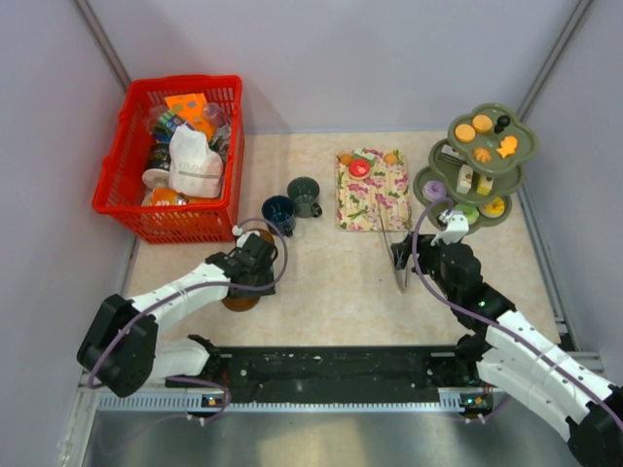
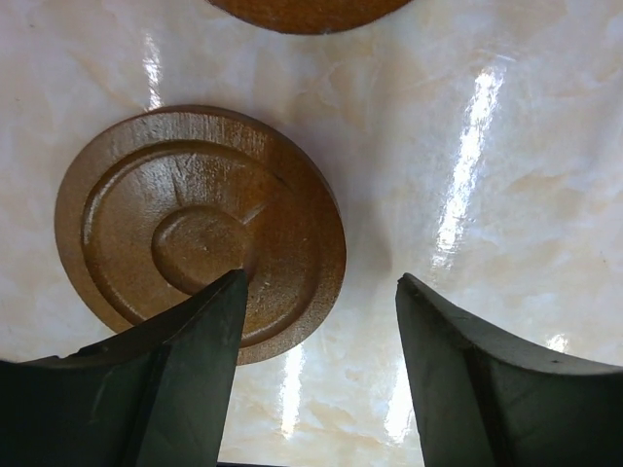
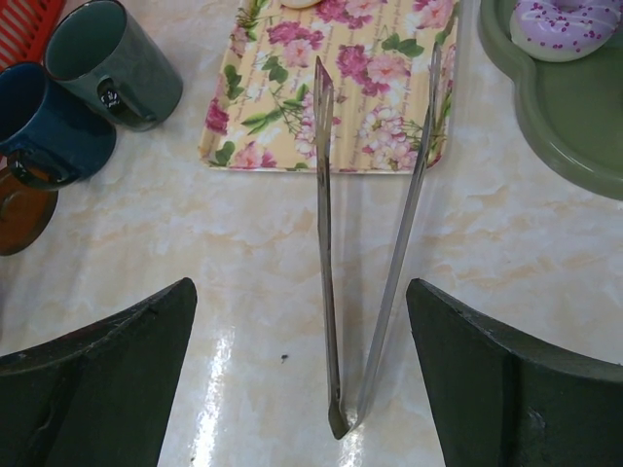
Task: Serve the afternoon tea
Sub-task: Move the coaster to the center of the board.
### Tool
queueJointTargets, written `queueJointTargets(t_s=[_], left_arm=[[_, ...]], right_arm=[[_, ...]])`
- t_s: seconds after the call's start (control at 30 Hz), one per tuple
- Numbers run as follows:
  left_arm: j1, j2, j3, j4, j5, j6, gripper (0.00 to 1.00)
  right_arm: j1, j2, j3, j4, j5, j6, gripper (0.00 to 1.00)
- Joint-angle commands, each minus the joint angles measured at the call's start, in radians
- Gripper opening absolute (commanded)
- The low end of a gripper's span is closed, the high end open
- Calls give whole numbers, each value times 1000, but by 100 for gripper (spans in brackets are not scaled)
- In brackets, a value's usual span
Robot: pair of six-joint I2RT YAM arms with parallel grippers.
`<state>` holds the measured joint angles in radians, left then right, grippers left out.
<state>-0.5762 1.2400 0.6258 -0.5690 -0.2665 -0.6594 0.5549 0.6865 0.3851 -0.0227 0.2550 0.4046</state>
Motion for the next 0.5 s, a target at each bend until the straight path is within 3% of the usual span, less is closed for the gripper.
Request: queueJointTargets(t_s=[0.0, 0.33, 0.47], left_arm=[[13, 35, -6, 41, 29, 3, 68], [19, 104, 17, 60, 33, 9, 68], [3, 140, 54, 70, 114, 38, 62]], right_arm=[[11, -22, 1, 44, 21, 2, 89], [11, -35, -3, 41, 20, 5, 90], [11, -36, -5, 41, 21, 3, 90]])
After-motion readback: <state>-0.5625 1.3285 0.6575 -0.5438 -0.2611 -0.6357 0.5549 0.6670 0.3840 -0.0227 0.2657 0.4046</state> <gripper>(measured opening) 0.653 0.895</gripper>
